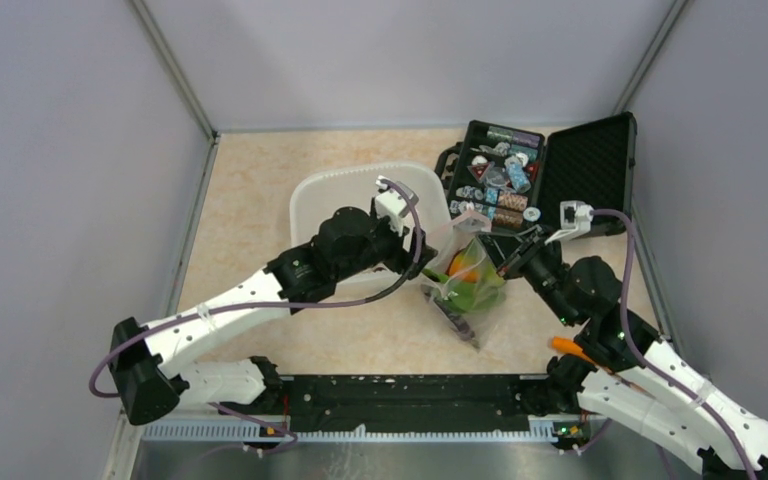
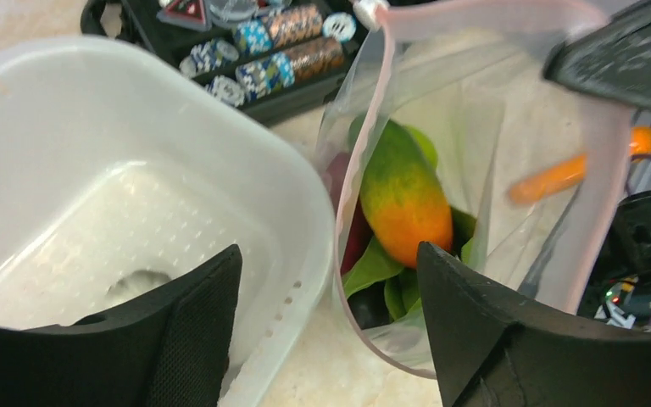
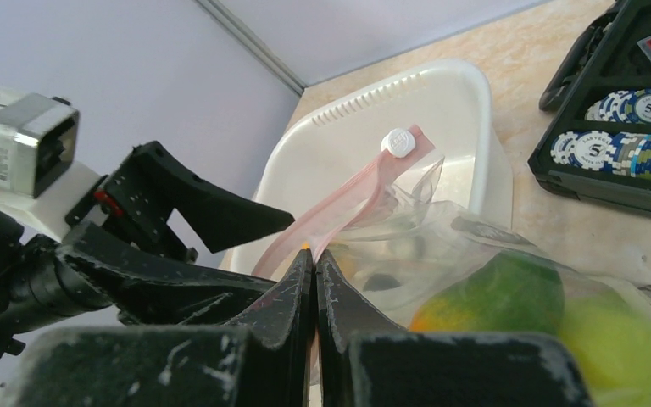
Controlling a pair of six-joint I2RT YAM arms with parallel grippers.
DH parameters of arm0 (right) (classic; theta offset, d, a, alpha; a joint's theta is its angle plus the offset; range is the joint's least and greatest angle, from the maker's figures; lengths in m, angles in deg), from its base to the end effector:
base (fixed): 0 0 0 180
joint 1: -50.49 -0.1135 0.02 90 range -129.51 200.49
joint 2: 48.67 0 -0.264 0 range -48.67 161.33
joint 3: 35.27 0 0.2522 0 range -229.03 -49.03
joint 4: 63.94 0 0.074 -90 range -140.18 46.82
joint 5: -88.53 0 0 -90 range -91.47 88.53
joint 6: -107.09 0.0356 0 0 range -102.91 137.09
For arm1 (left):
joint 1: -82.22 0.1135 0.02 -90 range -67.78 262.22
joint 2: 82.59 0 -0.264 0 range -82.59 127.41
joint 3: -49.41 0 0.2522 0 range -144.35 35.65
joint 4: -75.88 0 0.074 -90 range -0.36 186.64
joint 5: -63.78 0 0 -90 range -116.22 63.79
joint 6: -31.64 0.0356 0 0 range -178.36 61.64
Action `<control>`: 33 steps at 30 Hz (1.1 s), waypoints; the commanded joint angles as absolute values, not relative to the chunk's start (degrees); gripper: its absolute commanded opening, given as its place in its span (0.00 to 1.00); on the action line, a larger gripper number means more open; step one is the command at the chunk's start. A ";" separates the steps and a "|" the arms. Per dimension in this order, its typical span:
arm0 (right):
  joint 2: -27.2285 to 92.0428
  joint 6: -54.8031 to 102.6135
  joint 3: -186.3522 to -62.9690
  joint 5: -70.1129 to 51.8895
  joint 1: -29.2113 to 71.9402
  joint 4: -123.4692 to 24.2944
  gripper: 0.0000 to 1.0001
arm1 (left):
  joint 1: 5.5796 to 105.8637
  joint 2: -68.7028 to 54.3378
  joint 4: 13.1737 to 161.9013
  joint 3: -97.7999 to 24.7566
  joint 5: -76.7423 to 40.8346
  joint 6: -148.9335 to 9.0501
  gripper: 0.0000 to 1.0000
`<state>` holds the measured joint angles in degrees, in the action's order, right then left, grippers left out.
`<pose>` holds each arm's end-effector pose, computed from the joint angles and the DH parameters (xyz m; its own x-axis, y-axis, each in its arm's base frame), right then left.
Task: Place the food in the zip-top bag and seal the zipper
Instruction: Place the fake fruit in the zipper food storage bag, then adjust the zipper food storage bag at the center of the board.
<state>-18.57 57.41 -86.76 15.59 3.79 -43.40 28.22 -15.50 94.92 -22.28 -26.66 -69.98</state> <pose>0.0998 0.0907 0.3395 -0.3123 0.5706 -0.7595 -0.3837 0.6557 0.6503 0.1617 -0.2221 0.3496 -0.3056 0.0780 -0.9489 0.7586 0.6222 -0.1932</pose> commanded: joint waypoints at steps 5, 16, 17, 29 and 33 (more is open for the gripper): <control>-17.58 57.21 -87.26 13.89 3.70 -46.68 0.00 | 28.34 -13.77 101.46 -25.42 -24.02 -67.59 0.63; -17.91 46.53 -89.85 0.28 3.70 -55.77 0.00 | 28.74 -8.47 98.77 -30.30 -25.35 -67.13 0.00; -18.12 45.60 -90.15 -0.92 3.70 -56.18 0.00 | 29.15 -8.16 97.91 -31.05 -25.49 -67.07 0.00; -28.40 36.04 -94.22 -0.24 3.66 -47.38 0.00 | 31.07 -1.08 92.27 -38.33 -16.10 -70.73 0.00; -26.13 35.73 -93.12 -10.99 3.66 -51.45 0.00 | 31.52 -1.11 91.35 -38.56 -16.76 -70.67 0.00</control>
